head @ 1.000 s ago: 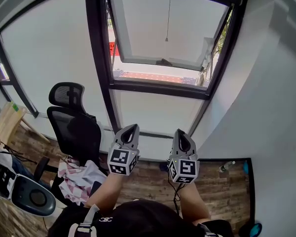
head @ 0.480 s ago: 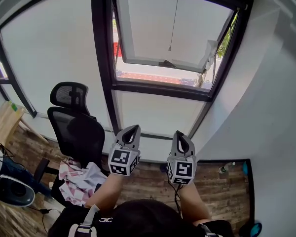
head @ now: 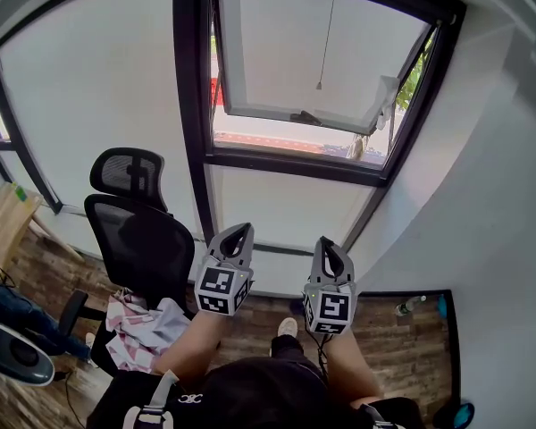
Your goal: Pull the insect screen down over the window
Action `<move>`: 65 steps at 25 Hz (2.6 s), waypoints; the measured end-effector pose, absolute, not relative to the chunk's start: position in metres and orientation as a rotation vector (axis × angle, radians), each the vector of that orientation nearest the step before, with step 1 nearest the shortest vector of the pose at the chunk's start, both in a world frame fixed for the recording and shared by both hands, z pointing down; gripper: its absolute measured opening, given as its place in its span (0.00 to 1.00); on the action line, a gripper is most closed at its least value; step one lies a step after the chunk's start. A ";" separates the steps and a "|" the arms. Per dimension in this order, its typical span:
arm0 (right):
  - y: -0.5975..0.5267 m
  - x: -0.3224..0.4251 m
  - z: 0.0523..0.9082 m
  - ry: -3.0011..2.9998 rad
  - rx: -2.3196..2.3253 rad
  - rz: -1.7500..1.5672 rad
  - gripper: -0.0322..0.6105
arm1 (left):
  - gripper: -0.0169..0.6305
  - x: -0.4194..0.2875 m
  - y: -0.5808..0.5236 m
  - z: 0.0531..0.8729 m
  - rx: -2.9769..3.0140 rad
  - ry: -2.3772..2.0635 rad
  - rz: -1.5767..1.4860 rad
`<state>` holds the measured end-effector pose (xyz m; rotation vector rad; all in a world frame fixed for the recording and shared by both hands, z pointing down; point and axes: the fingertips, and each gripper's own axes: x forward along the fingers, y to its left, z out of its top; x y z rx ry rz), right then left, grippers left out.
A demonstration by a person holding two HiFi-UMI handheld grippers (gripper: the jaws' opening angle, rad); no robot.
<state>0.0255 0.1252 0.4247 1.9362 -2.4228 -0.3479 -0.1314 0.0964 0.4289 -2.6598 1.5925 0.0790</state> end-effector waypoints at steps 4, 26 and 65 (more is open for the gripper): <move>0.110 0.025 0.425 -2.452 1.940 -0.336 0.06 | 0.03 -0.135 0.082 0.434 -2.655 1.595 0.079; -0.068 0.069 0.419 -2.503 1.937 -0.340 0.06 | 0.03 -0.103 -0.091 0.426 -2.594 1.658 0.048; -0.317 0.142 0.358 -2.372 1.880 -0.635 0.06 | 0.03 -0.108 -0.341 0.351 -2.205 1.634 -0.287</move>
